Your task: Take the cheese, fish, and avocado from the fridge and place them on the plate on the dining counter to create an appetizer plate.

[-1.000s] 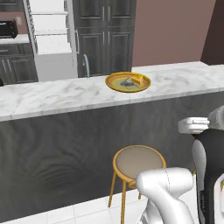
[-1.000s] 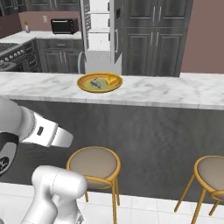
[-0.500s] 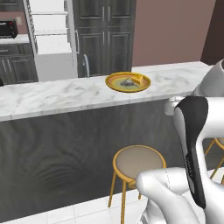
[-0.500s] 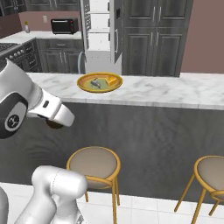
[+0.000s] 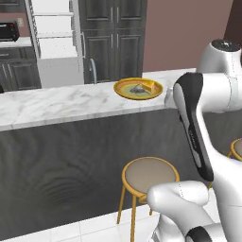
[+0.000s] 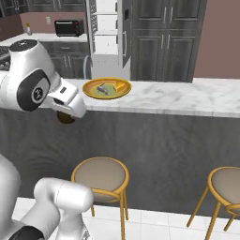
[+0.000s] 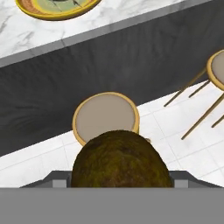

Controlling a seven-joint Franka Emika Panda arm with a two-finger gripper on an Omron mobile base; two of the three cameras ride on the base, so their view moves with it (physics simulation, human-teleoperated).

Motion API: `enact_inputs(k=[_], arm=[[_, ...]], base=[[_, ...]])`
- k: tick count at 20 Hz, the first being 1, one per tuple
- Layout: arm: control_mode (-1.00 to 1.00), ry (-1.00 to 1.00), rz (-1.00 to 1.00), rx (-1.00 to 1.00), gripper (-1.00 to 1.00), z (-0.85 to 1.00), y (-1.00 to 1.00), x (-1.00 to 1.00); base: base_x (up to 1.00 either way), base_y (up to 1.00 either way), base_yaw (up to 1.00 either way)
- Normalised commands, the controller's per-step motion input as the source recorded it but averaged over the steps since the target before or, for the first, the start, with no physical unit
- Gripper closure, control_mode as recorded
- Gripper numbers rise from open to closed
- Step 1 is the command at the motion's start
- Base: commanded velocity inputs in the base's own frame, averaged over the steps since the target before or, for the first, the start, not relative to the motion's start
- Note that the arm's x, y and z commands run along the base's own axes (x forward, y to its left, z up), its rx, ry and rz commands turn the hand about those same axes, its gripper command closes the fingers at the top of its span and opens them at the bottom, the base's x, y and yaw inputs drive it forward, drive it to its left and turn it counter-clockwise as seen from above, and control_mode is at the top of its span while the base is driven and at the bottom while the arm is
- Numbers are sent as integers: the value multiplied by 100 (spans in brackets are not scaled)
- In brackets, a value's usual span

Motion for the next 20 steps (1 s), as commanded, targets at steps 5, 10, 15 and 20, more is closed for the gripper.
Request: enact_inputs(k=[5, 10, 15, 20], arm=[[-100, 0, 0, 2, 100, 0, 14, 59], [-100, 0, 0, 0, 100, 0, 24, 56], [-100, 0, 0, 0, 100, -1, 25, 59], [-100, 0, 0, 0, 100, -5, 23, 64]], base=[[0, 0, 0], [0, 0, 0], [0, 0, 0], [0, 0, 0]])
